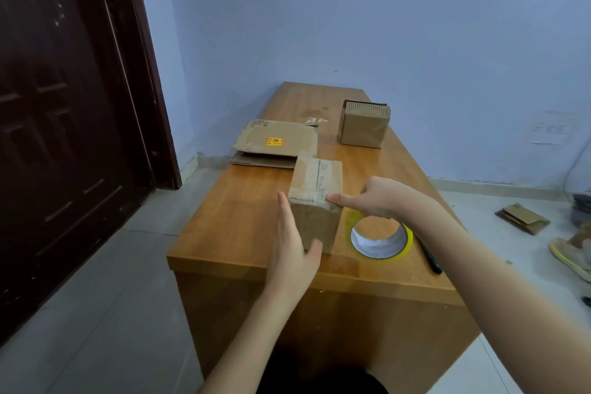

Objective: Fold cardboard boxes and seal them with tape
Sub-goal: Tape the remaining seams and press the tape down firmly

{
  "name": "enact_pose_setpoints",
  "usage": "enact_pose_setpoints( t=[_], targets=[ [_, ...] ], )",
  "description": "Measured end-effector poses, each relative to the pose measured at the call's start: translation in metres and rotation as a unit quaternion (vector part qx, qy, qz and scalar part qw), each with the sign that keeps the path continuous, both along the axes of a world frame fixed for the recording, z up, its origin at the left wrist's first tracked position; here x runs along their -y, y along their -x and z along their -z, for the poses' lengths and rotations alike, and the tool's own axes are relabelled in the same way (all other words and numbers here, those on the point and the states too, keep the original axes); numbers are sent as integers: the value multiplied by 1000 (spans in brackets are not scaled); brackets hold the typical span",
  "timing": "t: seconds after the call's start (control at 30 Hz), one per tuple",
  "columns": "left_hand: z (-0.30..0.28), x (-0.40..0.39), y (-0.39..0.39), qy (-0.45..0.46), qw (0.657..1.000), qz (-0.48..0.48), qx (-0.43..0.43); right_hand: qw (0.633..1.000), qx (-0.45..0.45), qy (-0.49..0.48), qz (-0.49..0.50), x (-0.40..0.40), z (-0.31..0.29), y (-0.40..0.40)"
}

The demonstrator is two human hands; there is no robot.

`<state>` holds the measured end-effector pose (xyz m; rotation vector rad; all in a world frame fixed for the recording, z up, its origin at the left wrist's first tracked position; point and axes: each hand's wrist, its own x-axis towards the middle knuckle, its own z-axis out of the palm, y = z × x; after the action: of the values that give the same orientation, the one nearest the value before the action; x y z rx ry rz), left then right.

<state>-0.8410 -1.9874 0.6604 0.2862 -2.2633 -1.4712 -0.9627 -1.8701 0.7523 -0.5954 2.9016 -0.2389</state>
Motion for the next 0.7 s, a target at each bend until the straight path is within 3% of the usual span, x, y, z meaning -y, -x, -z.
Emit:
enact_pose_setpoints(
  t=[0.1,0.17,0.23,0.3,0.4,0.47,0.7],
  targets=[
    [14,-3,-15,-20,999,-1,41,1000,7,0,0,0,-1,1],
    [7,3,-23,26,998,-34,36,1000,12,-2,0,0,-2,0],
    [-6,9,-19,202,975,-86,-40,1000,10,-7,-1,1,-3,0],
    [-20,9,-7,364,923,-78,-100,1000,9,-7,-1,1,-4,-1],
    [-28,3,9,519,852,-27,-62,1000,1,-14,-1,-1,-5,-3],
    [-25,5,12,550,832,-28,-60,1000,-14,-19,-5,-2,-5,-3],
    [-31,14,18,524,844,-43,-106,996,29,52,-61,-11,-2,4]
  ],
)
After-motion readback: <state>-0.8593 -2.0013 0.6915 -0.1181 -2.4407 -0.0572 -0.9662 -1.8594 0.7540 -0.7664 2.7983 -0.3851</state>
